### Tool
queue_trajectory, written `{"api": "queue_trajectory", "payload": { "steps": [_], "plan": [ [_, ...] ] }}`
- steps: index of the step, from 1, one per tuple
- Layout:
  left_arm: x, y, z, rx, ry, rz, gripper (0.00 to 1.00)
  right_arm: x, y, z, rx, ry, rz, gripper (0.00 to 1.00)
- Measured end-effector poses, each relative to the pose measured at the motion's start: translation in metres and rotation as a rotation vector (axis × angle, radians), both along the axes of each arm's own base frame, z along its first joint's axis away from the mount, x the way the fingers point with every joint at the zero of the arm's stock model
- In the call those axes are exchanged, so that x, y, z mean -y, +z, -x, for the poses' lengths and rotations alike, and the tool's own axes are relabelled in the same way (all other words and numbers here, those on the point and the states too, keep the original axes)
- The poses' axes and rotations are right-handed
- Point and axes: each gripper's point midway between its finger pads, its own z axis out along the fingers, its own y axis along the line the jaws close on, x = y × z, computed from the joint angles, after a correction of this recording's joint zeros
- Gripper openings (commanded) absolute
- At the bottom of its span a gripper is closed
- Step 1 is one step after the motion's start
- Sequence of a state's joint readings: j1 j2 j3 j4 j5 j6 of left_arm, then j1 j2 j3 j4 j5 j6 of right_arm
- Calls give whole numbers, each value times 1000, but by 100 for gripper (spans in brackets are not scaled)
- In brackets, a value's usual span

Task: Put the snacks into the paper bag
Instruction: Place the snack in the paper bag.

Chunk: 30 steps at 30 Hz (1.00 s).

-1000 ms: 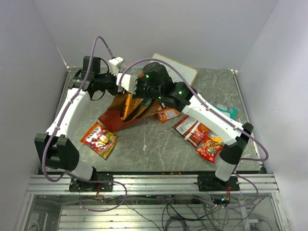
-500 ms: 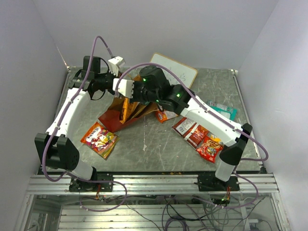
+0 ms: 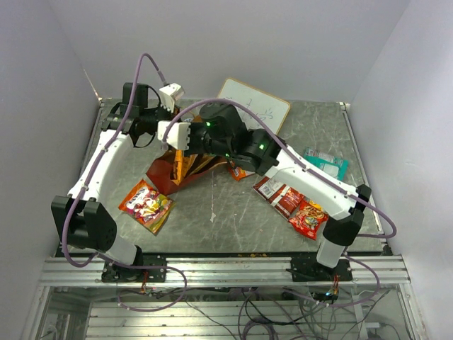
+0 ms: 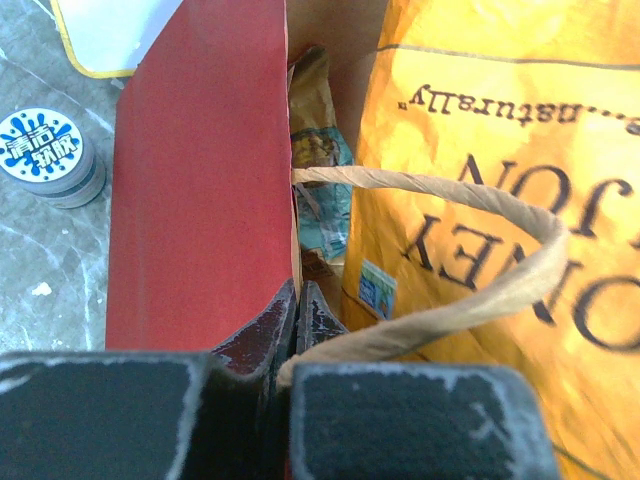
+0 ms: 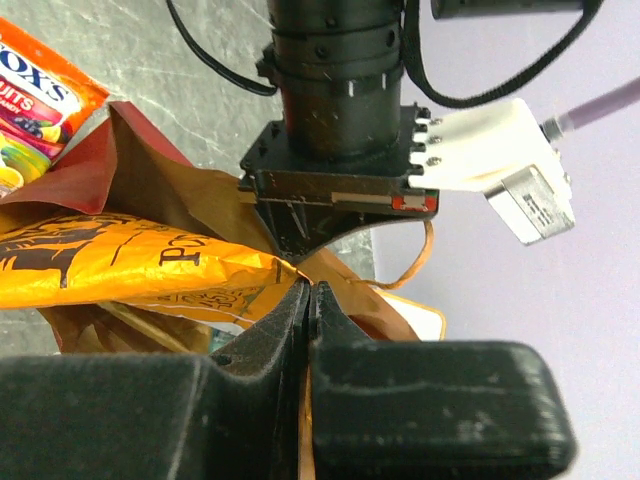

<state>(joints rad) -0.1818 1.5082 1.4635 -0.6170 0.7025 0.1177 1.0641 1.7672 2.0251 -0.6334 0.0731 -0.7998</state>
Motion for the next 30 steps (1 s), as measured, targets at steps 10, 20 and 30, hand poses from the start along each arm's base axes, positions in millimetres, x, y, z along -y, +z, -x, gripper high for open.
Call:
{"api": "queue_trajectory", "payload": {
  "steps": [10, 20, 30],
  "plan": [
    [1, 0, 1, 0, -4, 0, 7, 3, -11, -7, 8, -23, 26, 0],
    [2, 0, 1, 0, -10, 3, 7, 25, -67, -42, -122, -27, 62, 0],
    [2, 0, 1, 7, -17, -1, 7, 16, -78, -57, -135, 86, 71, 0]
  ]
}}
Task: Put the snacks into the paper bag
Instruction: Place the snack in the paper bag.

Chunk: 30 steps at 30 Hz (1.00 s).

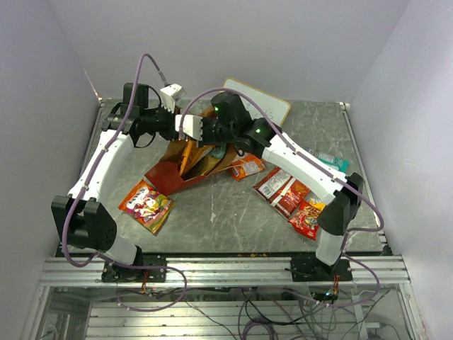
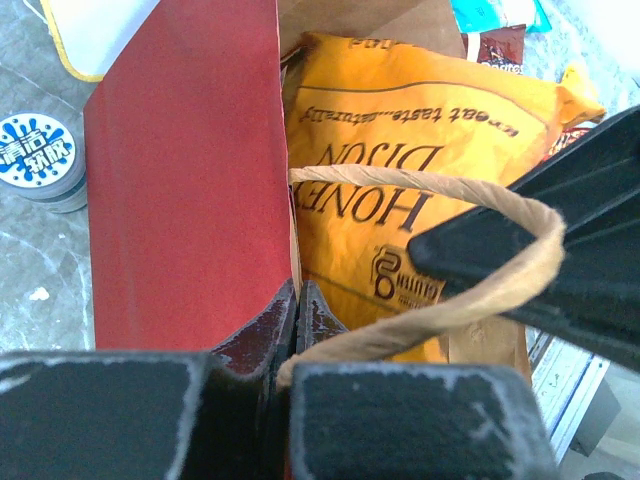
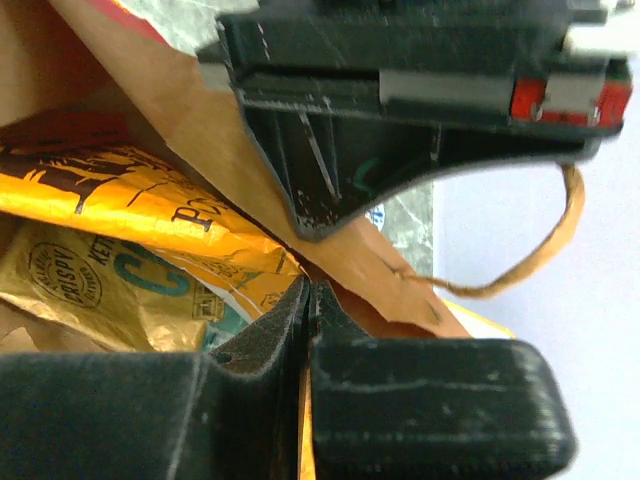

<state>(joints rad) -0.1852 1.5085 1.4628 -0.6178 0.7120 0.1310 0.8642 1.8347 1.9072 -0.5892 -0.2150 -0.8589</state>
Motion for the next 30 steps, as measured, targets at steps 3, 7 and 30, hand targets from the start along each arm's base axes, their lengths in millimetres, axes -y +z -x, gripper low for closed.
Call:
{"api": "queue_trajectory", "payload": {
  "steps": [3, 7, 30],
  "plan": [
    [0, 0, 0, 2, -1, -1, 7, -9, 9, 4, 7, 54, -10, 0],
    [0, 0, 0, 5, -3, -3, 7, -14, 36, 10, 42, 108, -46, 0],
    [0, -1, 1, 4, -8, -5, 7, 1, -66, -17, -18, 158, 101, 0]
  ]
}}
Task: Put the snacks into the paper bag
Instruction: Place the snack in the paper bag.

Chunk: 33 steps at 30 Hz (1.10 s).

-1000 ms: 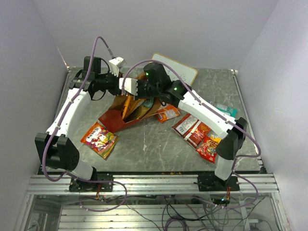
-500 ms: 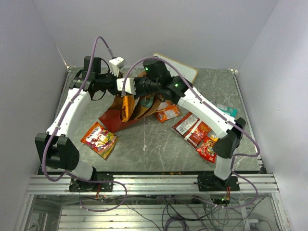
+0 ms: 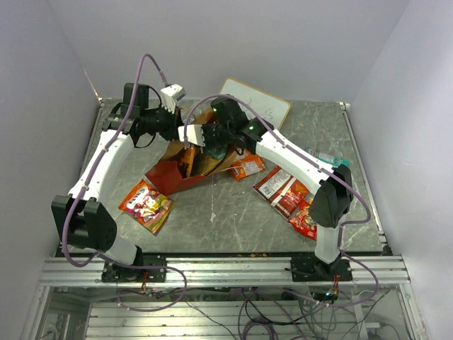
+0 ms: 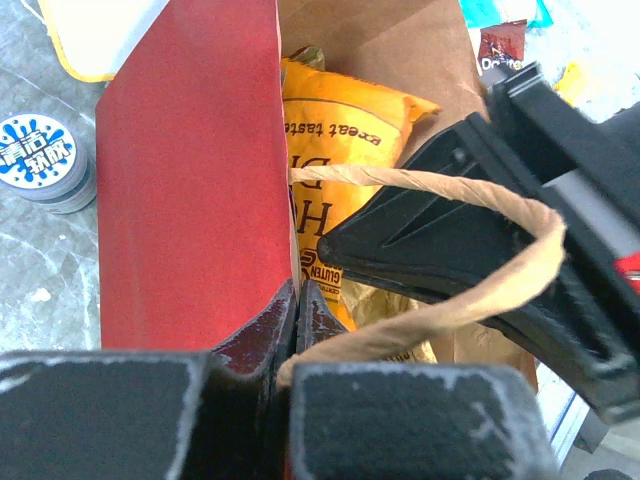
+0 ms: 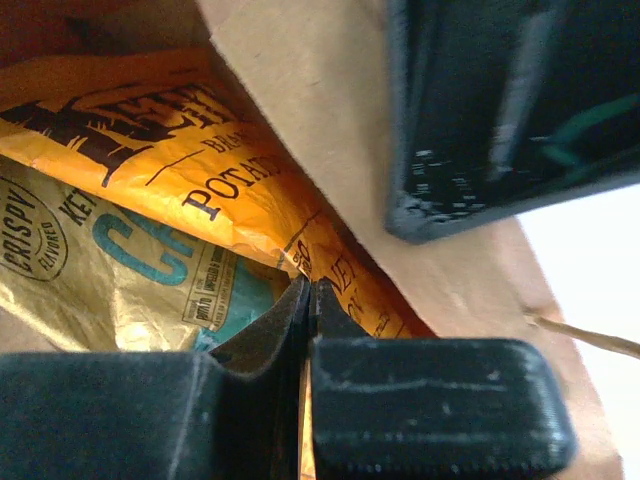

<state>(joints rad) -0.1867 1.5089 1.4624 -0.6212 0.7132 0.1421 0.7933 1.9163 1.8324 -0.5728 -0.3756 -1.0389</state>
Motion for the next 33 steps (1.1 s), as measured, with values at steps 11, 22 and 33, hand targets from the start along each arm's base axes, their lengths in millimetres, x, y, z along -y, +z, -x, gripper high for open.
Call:
{"api": "queue_trajectory", "payload": {
  "steps": [11, 22, 33],
  "plan": [
    [1, 0, 1, 3, -9, -1, 7, 6, -20, -3, 3, -23, 40, 35],
    [0, -1, 1, 6, -9, -2, 7, 17, 37, 7, -9, -104, -74, 47],
    [-2, 3, 2, 24, 3, -7, 7, 64, 130, 15, 1, -307, -286, 50]
  ]
}}
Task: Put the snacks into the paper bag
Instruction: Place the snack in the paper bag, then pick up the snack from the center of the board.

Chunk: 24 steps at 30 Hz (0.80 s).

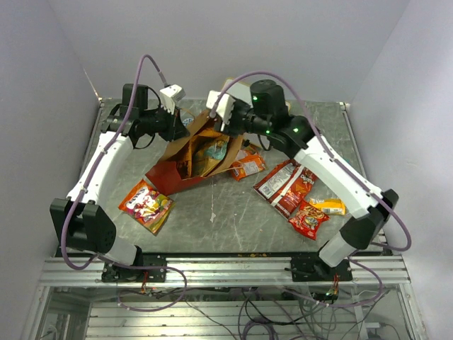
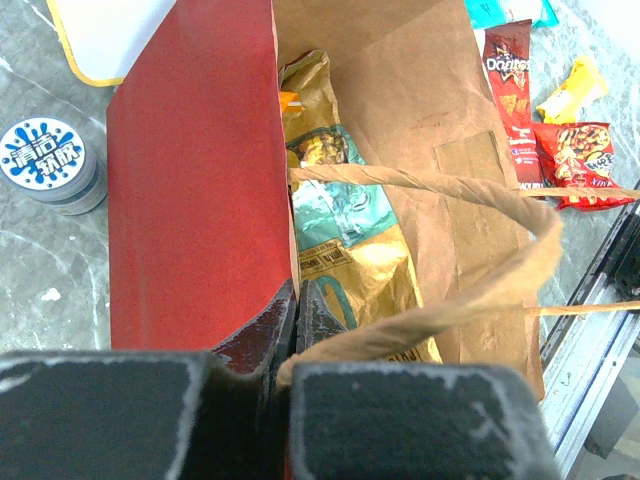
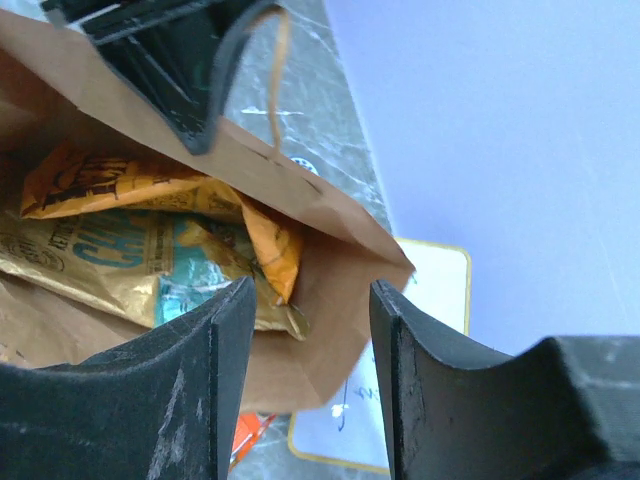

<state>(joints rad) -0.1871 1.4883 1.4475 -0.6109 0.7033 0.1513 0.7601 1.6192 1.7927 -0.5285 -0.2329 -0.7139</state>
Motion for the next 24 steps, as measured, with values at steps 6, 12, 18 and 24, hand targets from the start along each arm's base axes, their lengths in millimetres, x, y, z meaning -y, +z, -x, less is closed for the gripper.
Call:
{"api": "queue_trajectory", "payload": {
  "steps": [6, 12, 18, 24],
  "plan": [
    [-3, 2, 0, 12, 21, -11, 7, 69, 8, -3, -29, -198, -79, 51],
    [-7, 3, 0, 26, 42, -22, 7, 152, -66, -20, -179, -456, -43, 54],
    [-10, 2, 2, 43, 56, -31, 7, 230, -176, -15, -426, -687, 68, 57],
    [-11, 2, 1, 51, 59, -32, 7, 295, -221, -23, -587, -842, 71, 65]
  ]
}}
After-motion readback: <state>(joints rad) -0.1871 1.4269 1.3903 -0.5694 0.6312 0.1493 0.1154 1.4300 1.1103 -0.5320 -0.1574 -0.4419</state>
